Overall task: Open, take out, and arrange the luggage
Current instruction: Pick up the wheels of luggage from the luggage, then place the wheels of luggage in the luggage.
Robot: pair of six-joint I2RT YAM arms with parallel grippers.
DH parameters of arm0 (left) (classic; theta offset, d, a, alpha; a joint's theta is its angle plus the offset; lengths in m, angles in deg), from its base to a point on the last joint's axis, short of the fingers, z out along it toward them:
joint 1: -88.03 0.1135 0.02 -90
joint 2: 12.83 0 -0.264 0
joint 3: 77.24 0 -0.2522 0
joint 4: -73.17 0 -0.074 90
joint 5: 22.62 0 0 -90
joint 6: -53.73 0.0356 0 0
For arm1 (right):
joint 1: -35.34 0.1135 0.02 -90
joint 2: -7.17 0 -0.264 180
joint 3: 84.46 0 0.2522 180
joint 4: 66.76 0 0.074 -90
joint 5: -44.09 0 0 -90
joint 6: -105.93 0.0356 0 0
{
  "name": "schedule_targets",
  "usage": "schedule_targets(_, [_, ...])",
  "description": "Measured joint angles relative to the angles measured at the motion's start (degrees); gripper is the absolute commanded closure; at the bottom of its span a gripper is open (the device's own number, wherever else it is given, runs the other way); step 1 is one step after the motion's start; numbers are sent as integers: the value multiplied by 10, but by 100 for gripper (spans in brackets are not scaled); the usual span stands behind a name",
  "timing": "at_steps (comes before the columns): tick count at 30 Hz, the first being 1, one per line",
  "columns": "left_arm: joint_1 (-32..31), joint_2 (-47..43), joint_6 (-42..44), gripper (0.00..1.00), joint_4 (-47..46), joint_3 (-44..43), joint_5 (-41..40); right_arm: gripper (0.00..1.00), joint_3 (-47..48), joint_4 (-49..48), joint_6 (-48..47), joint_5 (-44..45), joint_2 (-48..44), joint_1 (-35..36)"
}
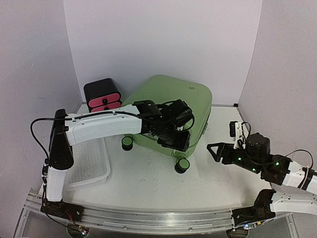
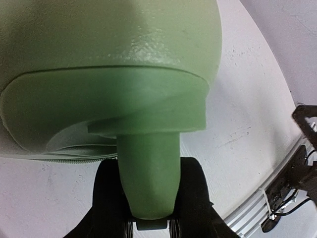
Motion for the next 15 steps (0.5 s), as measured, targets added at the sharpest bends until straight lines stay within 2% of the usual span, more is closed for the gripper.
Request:
schedule_targets(7, [12,-9,-21,100,-10,3,46,39,-93,-100,-17,-33,3,0])
schedule_targets(15, [19,-9,-38,100,-6,-8,75,39,-132,-234,-56,-36,44,13])
